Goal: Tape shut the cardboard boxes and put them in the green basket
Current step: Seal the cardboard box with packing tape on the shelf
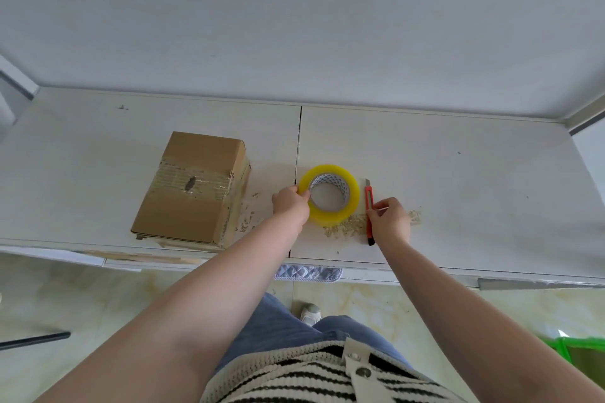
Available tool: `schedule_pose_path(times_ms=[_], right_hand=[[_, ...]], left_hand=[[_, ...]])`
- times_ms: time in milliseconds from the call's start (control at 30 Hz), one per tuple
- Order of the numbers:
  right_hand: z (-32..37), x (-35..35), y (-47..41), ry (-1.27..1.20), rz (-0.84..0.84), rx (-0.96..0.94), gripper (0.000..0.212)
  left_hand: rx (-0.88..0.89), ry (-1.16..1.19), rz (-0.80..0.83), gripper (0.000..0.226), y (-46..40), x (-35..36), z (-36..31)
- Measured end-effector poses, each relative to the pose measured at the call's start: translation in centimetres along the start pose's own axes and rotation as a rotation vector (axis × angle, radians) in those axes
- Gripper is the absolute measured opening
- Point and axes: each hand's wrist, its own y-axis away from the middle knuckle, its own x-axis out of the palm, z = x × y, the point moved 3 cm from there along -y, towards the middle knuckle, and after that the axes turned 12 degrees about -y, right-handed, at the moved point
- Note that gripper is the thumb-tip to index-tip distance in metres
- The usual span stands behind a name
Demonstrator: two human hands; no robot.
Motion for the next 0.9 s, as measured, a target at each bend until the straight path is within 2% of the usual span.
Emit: schedule_pose_path(times_ms=[233,333,400,500,567,667,733,767,833,900], right_hand=[[-0.1,0.0,0.1,-0.016,-0.01,0.029,0.009],[0.2,-0.3,0.1,-0.027,-0.033,0.043,0.009],[0.9,-0.6,0.3,-0.052,-0.074,0.052,0.009],[3.1,-0.7,0.9,-0.168,-0.139,0.006,0.007],[5.3,0.0,1.9,-0.259,-0.144,-0.05,0.007],[9.3,2.6,5.0,-0.375,-0.057,-0.121,0.009],[11.9,5.0,7.9,-0.431,0.03,-0.188,0.013],[13.1,6.3,9.5,-0.472,0.08,-0.219,0.016],[14.9,8.9,12.4,-0.507,0.166,-0.27,0.018],[15.9,11.7,14.7,-0.429,0.242,-0.291,0.016]], left_hand=[[-0.072,0.284,0.059,0.043,-0.4,-0.5,0.9],[-0.074,0.312,0.098,0.042,-0.5,-0.7,1.0],[-0.044,0.241,0.097,0.039,-0.4,-1.0,0.9],[0.107,-0.08,0.022,0.035,1.1,-2.5,-0.3],[0.264,-0.195,-0.018,0.038,2.6,-4.4,-1.4],[0.596,-0.066,-0.083,0.037,4.3,-9.4,-1.8],[0.692,-0.066,-0.265,0.037,4.1,-14.0,-0.3],[0.662,-0.133,-0.388,0.04,3.5,-16.4,1.1],[0.459,-0.316,-0.543,0.05,1.3,-20.5,4.6],[0.25,-0.41,-0.436,0.069,-0.9,-23.1,7.7]])
